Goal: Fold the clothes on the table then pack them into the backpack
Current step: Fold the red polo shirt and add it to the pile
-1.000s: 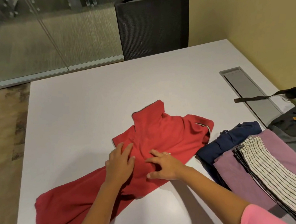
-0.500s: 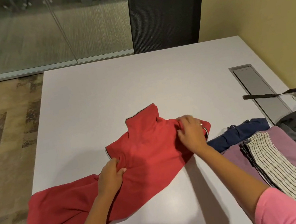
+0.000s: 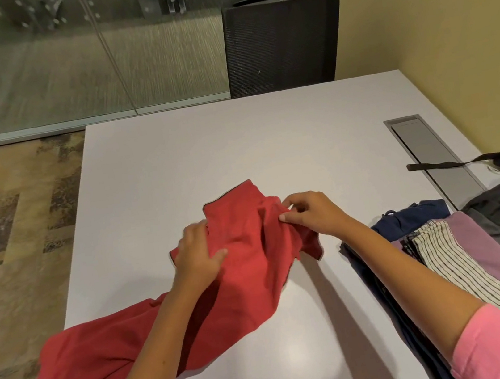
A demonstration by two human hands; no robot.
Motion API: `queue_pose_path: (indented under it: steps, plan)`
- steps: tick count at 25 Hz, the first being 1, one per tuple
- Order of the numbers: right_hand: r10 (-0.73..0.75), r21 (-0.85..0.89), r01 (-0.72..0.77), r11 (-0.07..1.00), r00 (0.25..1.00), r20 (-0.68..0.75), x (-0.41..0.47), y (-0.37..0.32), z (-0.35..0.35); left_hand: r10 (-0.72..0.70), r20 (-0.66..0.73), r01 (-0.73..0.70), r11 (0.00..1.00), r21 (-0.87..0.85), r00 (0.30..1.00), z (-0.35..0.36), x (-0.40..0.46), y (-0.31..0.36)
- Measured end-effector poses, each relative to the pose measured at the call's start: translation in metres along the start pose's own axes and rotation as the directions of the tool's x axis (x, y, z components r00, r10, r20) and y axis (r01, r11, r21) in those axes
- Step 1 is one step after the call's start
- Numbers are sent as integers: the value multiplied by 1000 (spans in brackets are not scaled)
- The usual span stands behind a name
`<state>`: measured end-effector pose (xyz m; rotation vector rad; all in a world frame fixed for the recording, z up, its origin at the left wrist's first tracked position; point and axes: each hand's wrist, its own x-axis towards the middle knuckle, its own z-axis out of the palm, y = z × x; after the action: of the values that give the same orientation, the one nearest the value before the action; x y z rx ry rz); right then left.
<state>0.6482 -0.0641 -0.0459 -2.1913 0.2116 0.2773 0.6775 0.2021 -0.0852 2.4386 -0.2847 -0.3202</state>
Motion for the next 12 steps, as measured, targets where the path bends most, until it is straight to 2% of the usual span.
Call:
queue_pose_path:
  steps: [2, 3, 5, 6, 8, 9, 12]
  plan:
    - [-42, 18, 41, 999, 998, 54, -1, -26, 0, 245, 52, -239, 965, -105, 968, -9, 4, 44]
    - [-53, 37, 50, 998, 995, 83, -1, -37, 0, 310, 116, -293, 945, -142, 944, -11, 6, 64]
    - [-66, 124, 51, 991, 990, 125, -5, -53, -3, 344, 233, -301, 932, -203, 910, -18, 10, 93]
    - [-64, 188, 39, 981, 989, 130, -8, -57, -5, 330, 265, -290, 940, -180, 906, -21, 13, 100]
    - [-52, 286, 15, 958, 991, 124, -14, -60, -11, 309, 286, -328, 944, 19, 907, -30, 21, 100]
    - [-57, 282, 23, 959, 992, 112, -17, -60, -13, 324, 288, -379, 911, 162, 901, -36, 24, 97]
    - [-96, 144, 87, 986, 994, 58, -23, -63, -13, 333, 253, -415, 800, 434, 908, -51, 27, 87]
